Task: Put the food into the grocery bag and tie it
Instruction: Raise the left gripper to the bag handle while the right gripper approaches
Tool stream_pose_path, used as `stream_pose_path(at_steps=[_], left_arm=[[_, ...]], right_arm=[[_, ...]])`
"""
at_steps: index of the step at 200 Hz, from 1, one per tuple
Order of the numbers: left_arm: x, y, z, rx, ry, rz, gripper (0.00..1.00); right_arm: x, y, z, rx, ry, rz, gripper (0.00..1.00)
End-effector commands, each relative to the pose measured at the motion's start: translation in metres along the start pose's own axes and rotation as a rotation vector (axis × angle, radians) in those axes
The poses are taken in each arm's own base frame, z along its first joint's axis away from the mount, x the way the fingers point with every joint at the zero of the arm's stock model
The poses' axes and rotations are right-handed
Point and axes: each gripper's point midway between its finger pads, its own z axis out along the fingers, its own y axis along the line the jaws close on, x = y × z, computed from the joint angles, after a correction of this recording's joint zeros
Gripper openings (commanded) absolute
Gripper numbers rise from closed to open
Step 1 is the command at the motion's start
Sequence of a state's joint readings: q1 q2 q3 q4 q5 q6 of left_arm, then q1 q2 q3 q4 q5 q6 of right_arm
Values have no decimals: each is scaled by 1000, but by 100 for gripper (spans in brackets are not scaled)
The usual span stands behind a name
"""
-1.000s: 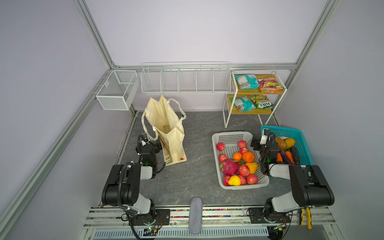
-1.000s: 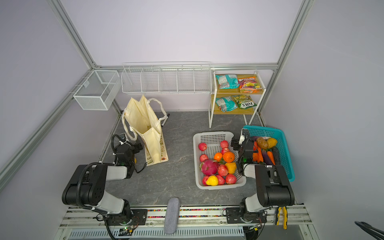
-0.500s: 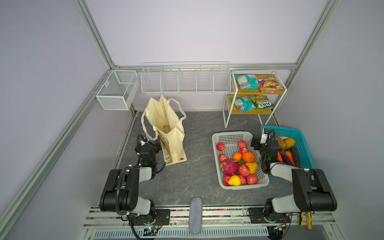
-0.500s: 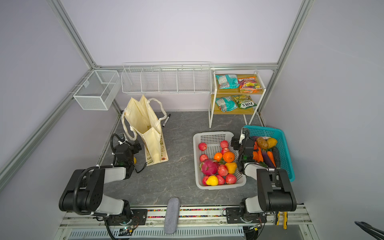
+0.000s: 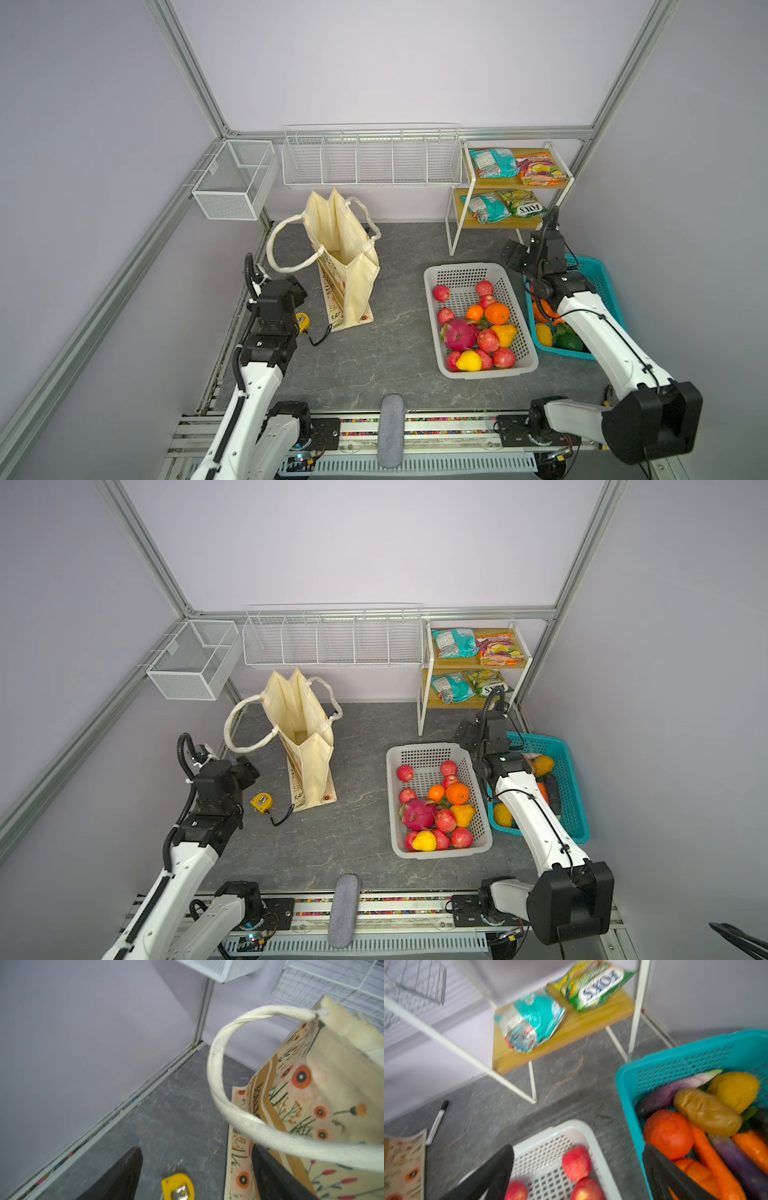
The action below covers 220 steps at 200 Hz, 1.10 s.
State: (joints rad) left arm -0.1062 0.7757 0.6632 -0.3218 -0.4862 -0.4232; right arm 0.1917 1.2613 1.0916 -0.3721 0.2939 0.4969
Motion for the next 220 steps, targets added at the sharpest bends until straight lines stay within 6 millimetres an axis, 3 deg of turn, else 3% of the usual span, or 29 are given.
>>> stream_pose_path(at_steps=[1,15,42,68,81,112,145,159,187,203,220], left_arm=[[55,51,-30,-169,206,-48,87],[63,50,-38,-134,242,-72,100],[66,24,-40,-19,318,-110,99],[64,12,-45,-8,407,-144,99],[54,8,-53,1,416,-181,100],[13,-5,-75,50,380,-287,88],[-41,-36,-83,111,366,-343,89],[-68,-53,-79,141,344,-339,100],[-106,-86,-52,159,317,-287,99],[-111,-106,-29,161,354,-273,99],[-103,-121,-3,150,406,-280,99]], right_arm=[[34,29,-12,-82,156,-9,98],[37,47,-12,-128,189,-47,98],[42,73,-8,-202,247,-82,99],[38,97,-10,-270,261,-101,99],[36,109,-12,-301,268,-116,99],[35,136,-18,-378,310,-148,100],[33,162,-28,-451,327,-210,99],[33,172,-30,-475,338,-215,98],[36,190,-35,-499,334,-242,98],[39,198,-41,-505,349,-250,98],[44,209,-45,-525,352,-278,99]])
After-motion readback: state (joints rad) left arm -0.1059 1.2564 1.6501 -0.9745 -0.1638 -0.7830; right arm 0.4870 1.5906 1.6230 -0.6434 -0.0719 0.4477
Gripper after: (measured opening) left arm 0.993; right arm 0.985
